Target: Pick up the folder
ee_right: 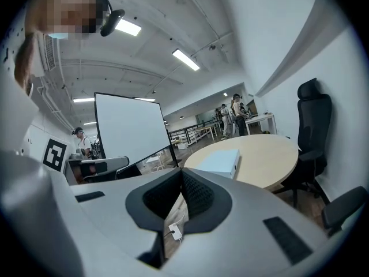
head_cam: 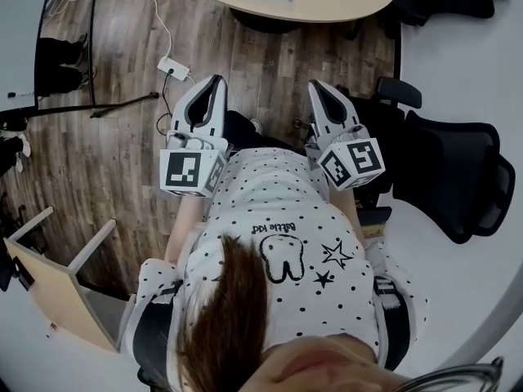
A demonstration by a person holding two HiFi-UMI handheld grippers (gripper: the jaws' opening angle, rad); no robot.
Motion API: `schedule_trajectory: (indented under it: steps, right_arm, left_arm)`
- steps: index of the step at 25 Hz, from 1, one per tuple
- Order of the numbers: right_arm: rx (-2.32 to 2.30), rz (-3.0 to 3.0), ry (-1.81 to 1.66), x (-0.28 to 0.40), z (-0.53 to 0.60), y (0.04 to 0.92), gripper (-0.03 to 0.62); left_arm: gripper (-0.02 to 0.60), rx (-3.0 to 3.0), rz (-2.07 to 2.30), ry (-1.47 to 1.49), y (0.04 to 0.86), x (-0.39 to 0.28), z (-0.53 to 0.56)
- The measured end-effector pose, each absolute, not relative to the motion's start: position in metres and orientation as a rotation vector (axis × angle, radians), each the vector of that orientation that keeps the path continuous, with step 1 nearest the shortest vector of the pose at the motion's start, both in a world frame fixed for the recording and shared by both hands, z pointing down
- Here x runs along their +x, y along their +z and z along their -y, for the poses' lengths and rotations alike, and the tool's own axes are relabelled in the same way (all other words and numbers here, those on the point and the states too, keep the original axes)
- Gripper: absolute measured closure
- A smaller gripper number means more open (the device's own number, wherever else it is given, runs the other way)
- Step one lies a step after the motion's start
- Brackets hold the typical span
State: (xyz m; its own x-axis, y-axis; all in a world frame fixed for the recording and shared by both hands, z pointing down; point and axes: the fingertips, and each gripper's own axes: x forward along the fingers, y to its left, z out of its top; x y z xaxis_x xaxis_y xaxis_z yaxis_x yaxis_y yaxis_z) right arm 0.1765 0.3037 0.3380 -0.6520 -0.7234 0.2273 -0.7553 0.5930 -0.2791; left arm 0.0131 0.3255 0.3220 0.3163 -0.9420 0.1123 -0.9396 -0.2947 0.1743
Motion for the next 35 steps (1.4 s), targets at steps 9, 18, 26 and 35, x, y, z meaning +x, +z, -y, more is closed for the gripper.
schedule_trajectory:
  steps: [9,18,26,35]
  right_arm:
    - [1.319,2.732,0.550,0.190,-0.288,0.332,0.588]
    - [1.391,2.700,0.585,0.188,-0.260,0.333,0.588]
    - [1.474,2.646,0.561,0.162,-0.216,0.333,0.588]
    - [1.539,2.614,0.552,0.105,-0.167,0.330,0.588]
  left_arm:
    - [0.558,2.393,1.704,0.008,0.320,0.022,-0.300]
    - [0.558,2.450,1.584,0.034,0.324,0.033,-0.259]
    - [0.558,2.494,1.503,0.057,0.328,0.004,-0.207]
    - [0.558,2.546,1.462,0.016,0.316,-0.054,-0.150]
